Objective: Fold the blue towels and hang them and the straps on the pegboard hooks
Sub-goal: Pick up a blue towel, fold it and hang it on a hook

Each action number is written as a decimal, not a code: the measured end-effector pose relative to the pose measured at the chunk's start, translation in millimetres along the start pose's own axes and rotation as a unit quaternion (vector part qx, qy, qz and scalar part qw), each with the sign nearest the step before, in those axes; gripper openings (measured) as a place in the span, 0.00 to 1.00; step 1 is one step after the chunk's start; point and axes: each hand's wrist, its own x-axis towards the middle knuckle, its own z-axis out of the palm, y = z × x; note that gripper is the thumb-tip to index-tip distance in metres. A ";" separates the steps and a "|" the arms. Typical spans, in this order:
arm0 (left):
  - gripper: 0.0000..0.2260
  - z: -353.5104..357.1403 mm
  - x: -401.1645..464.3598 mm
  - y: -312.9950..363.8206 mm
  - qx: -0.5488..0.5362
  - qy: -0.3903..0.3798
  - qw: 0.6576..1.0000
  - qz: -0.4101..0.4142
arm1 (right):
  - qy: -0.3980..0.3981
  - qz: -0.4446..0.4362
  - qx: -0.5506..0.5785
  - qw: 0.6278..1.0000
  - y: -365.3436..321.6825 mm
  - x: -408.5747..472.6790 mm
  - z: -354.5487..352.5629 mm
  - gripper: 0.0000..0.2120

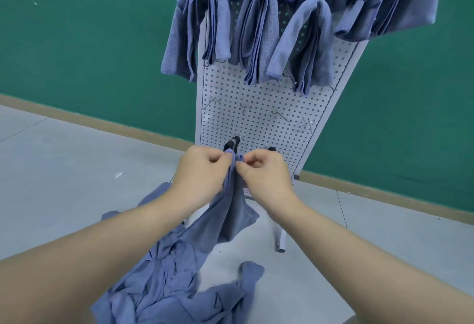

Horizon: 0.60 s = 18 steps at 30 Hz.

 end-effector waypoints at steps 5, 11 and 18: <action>0.18 4.3 -2.9 -4.7 -0.016 -0.003 1.000 0.014 | -0.008 -0.004 0.008 1.000 2.6 -1.7 5.8 0.08; 0.13 7.8 -15.6 -5.4 -0.010 -0.013 0.998 0.068 | 0.011 -0.005 0.057 0.998 2.7 -2.3 7.0 0.10; 0.25 11.5 -19.4 3.9 -0.089 -0.033 0.994 0.060 | 0.012 0.004 0.163 0.987 -7.7 -1.8 4.4 0.08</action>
